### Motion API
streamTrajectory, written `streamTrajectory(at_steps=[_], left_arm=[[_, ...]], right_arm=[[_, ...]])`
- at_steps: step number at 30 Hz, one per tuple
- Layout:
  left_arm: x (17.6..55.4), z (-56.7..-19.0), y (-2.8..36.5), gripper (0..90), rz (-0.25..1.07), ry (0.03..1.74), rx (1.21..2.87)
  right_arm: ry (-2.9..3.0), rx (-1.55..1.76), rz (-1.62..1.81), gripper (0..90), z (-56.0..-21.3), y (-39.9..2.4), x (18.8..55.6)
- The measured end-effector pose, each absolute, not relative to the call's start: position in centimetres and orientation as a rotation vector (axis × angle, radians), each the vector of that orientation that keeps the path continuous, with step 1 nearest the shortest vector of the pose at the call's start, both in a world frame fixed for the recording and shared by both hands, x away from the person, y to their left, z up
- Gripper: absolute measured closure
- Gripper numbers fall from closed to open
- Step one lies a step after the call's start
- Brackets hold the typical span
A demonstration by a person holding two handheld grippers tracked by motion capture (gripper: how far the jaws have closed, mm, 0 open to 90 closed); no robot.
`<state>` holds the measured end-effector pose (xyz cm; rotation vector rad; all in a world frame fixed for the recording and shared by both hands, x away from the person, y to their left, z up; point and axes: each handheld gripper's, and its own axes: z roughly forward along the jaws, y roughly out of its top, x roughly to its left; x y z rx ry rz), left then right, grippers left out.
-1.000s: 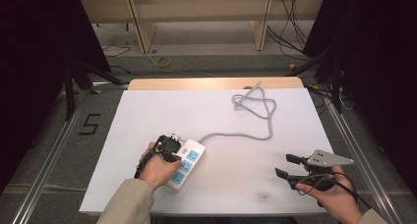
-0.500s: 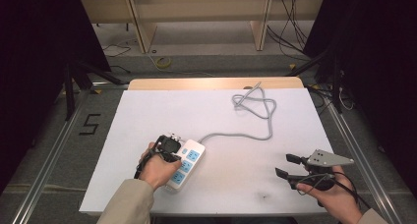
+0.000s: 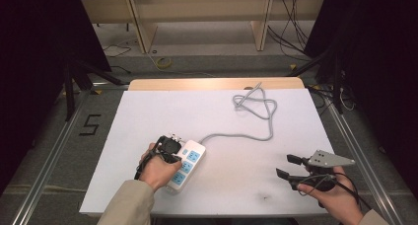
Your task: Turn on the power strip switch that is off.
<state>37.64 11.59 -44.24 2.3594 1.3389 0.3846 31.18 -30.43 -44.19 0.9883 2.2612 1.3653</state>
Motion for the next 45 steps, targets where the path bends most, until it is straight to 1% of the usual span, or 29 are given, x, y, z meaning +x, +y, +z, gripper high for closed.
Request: streamTrajectory(at_steps=[14, 25, 35, 36, 37, 45], left_arm=[[37.7, -44.2, 11.7, 90.0, 0.375, 1.330, 2.363], [37.7, -44.1, 11.7, 90.0, 0.403, 1.316, 2.347], [37.6, -43.6, 12.2, 89.6, 0.444, 1.308, 2.259], [37.6, -43.5, 12.3, 89.4, 0.449, 1.304, 2.253], [37.6, -43.5, 12.3, 86.2, 0.451, 1.302, 2.246], [37.4, -43.1, 12.5, 83.5, 0.492, 1.286, 2.197]], right_arm=[[2.262, 0.988, 1.367, 34.1, -44.2, -30.4, 31.2], [2.261, 0.990, 1.369, 34.1, -44.2, -30.5, 31.2], [2.262, 0.990, 1.369, 34.1, -44.2, -30.5, 31.2], [2.262, 0.989, 1.369, 34.1, -44.2, -30.5, 31.2], [2.261, 0.989, 1.369, 34.1, -44.2, -30.5, 31.2], [2.261, 0.990, 1.370, 34.0, -44.2, -30.5, 31.2]])
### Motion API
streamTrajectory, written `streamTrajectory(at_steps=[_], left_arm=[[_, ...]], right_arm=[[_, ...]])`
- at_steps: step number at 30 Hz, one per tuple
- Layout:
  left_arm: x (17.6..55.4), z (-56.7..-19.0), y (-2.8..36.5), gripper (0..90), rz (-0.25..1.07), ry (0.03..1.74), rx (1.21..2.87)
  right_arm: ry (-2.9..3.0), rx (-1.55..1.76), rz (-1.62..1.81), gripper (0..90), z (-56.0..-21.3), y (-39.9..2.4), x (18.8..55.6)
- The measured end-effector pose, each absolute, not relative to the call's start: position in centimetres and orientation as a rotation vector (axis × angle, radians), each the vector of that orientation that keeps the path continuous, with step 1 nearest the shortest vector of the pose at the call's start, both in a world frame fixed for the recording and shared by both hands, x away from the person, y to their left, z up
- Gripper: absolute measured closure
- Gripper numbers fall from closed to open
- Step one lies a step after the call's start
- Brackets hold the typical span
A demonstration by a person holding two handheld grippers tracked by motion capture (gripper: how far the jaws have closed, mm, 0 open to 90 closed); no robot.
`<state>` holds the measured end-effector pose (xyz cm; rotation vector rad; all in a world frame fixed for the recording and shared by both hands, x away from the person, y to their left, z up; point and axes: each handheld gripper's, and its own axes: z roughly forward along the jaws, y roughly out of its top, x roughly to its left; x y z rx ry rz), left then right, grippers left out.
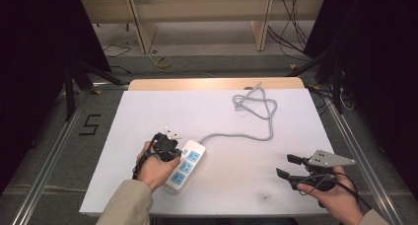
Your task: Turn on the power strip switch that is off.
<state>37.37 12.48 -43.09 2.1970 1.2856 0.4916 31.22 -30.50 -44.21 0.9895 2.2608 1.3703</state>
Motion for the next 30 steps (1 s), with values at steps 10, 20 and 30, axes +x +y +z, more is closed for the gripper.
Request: streamTrajectory(at_steps=[10, 20, 30], left_arm=[[36.9, -42.4, 13.3, 66.8, 0.561, 1.232, 2.087], [36.7, -42.1, 14.3, 53.3, 0.610, 1.247, 2.032], [36.4, -41.9, 15.5, 44.0, 0.611, 1.250, 2.031]], right_arm=[[2.260, 0.988, 1.369, 33.9, -44.2, -30.5, 31.2], [2.260, 0.989, 1.368, 33.8, -44.2, -30.5, 31.2], [2.262, 0.981, 1.368, 33.6, -44.2, -30.4, 31.3]])
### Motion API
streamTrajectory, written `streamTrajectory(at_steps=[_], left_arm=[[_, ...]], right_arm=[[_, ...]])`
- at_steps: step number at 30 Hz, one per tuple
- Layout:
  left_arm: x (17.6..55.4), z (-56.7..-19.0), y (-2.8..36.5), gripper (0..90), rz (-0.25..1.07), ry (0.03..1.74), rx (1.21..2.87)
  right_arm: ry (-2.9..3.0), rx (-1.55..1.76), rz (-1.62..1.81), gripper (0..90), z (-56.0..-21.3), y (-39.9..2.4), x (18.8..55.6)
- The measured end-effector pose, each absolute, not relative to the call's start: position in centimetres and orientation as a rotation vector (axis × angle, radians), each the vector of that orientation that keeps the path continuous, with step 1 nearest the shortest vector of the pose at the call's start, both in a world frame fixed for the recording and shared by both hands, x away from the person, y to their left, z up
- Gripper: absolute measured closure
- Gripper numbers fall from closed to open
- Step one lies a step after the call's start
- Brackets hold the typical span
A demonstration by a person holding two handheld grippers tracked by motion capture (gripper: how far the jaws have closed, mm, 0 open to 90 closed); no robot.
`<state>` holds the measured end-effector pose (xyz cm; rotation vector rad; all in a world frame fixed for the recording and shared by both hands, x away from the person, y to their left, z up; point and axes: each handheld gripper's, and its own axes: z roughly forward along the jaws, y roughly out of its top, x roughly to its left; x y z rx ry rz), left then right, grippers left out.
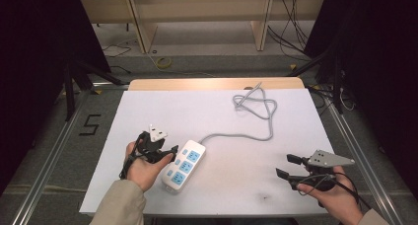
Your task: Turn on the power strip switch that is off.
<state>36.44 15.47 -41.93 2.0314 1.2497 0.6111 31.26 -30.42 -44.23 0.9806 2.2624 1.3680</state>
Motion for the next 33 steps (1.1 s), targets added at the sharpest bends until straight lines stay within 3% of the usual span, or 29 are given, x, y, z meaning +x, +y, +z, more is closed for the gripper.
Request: streamTrajectory(at_steps=[19, 33], left_arm=[[34.9, -42.3, 17.0, 22.7, 0.605, 1.138, 2.016], [33.2, -43.1, 18.7, 17.3, 0.582, 1.100, 2.036]], right_arm=[[2.276, 0.965, 1.365, 33.3, -44.3, -30.2, 31.5], [2.279, 0.969, 1.360, 32.9, -44.4, -30.2, 31.5]])
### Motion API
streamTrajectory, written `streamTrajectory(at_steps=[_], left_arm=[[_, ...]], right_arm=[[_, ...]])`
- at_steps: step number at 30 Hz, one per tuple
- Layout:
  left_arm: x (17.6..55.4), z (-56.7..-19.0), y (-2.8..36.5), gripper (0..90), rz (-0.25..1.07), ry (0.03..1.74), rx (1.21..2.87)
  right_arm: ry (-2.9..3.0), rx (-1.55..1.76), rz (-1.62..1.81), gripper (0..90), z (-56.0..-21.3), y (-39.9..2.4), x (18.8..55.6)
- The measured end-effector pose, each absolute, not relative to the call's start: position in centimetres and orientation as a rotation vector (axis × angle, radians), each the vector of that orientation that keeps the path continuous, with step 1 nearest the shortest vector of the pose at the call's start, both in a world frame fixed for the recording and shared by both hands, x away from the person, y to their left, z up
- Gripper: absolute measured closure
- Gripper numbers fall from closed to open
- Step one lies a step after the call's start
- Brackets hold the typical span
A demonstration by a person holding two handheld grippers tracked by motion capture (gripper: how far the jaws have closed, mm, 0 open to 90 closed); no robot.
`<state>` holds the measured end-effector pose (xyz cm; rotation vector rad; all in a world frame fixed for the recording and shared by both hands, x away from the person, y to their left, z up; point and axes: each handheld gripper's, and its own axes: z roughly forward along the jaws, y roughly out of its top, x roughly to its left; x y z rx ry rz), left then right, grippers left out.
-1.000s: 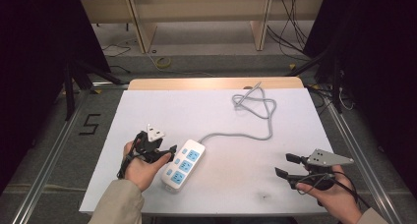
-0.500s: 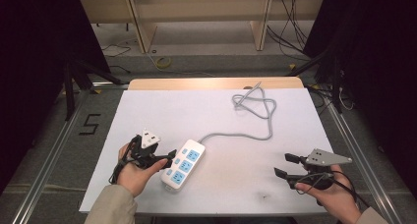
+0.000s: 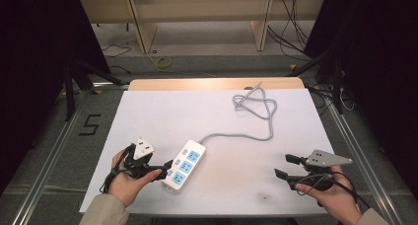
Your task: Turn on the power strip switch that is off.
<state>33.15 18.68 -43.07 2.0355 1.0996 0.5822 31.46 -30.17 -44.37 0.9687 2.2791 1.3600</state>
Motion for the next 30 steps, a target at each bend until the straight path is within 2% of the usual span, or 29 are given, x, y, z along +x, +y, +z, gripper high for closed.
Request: streamTrajectory(at_steps=[30], left_arm=[[30.9, -45.1, 22.4, 16.0, 0.634, 1.175, 2.041]], right_arm=[[2.280, 0.979, 1.347, 32.5, -44.6, -30.4, 31.8]])
